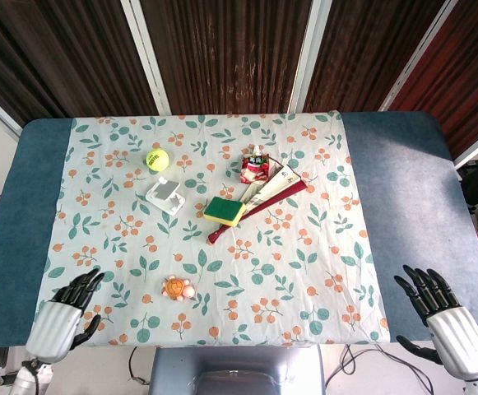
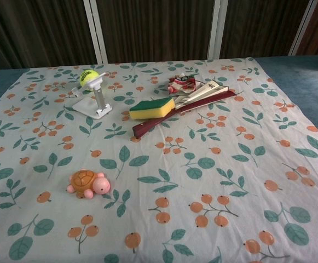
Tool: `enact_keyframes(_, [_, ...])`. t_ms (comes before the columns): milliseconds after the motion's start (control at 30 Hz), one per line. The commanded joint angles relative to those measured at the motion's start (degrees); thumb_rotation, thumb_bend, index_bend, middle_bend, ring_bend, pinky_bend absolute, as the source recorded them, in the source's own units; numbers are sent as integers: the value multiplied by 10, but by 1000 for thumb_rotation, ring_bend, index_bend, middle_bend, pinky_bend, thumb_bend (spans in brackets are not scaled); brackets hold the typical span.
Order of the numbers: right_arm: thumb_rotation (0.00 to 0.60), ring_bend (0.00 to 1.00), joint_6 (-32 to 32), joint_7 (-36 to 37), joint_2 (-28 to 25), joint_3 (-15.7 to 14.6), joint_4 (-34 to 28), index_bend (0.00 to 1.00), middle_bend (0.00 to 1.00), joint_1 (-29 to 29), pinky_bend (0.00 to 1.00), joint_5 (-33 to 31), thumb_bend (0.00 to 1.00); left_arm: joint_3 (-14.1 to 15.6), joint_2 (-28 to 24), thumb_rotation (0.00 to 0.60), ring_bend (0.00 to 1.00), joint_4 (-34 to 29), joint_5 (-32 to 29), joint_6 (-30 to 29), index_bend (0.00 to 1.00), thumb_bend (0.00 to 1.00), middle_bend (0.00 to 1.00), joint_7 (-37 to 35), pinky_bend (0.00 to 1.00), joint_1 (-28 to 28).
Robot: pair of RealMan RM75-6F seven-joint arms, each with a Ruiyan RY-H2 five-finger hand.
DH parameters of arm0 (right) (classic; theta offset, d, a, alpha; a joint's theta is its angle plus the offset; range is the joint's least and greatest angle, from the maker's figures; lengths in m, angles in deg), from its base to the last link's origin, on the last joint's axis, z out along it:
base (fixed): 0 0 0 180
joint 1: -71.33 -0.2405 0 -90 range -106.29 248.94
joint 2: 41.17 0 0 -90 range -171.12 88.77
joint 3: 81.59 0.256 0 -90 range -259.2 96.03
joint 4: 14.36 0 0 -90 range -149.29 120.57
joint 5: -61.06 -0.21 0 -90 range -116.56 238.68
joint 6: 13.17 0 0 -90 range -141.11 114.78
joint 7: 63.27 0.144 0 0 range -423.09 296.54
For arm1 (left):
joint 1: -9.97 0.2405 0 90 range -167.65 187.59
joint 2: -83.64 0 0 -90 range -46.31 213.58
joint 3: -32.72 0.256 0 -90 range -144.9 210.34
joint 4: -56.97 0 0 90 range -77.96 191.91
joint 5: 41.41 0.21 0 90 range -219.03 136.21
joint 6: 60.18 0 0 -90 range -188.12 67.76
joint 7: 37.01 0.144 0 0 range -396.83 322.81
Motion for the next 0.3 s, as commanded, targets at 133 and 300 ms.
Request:
enact_keyframes(133, [600, 0, 31, -24, 10, -2, -9, 0, 0, -11, 0, -5, 81, 1, -70, 600, 0, -12, -30, -39, 0, 347, 20, -97, 84, 49])
enact_keyframes(300, [600, 0, 34, -24, 9, -3, -9, 0, 0, -13, 0, -6, 81, -4, -76, 600, 0, -23, -27, -26, 0, 348, 22, -94, 84, 55])
